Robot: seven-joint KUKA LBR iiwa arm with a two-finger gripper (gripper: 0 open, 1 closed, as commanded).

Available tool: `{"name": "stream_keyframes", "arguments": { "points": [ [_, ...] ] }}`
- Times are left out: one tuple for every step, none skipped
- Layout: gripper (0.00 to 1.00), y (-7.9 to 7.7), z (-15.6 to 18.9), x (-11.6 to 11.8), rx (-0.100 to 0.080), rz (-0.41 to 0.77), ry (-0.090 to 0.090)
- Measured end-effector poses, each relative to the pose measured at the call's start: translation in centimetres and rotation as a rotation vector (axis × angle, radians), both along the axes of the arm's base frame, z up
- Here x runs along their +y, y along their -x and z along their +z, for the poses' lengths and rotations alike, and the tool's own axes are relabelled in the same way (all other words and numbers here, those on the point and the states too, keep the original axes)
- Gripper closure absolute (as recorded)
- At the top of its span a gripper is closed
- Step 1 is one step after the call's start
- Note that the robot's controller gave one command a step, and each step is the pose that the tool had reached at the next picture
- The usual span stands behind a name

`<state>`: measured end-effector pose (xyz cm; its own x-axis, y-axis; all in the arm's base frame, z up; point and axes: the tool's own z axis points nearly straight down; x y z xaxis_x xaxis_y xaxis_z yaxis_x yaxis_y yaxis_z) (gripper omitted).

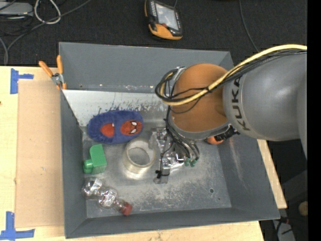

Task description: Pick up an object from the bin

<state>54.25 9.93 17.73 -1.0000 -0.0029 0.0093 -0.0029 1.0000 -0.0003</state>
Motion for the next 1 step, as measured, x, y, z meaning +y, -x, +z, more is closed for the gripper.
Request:
{"name": "stream_keyframes", "arguments": {
  "points": [
    [0.00, -0.19, 0.44, -0.09, -0.008, -0.005, -0.001]
  ]
}}
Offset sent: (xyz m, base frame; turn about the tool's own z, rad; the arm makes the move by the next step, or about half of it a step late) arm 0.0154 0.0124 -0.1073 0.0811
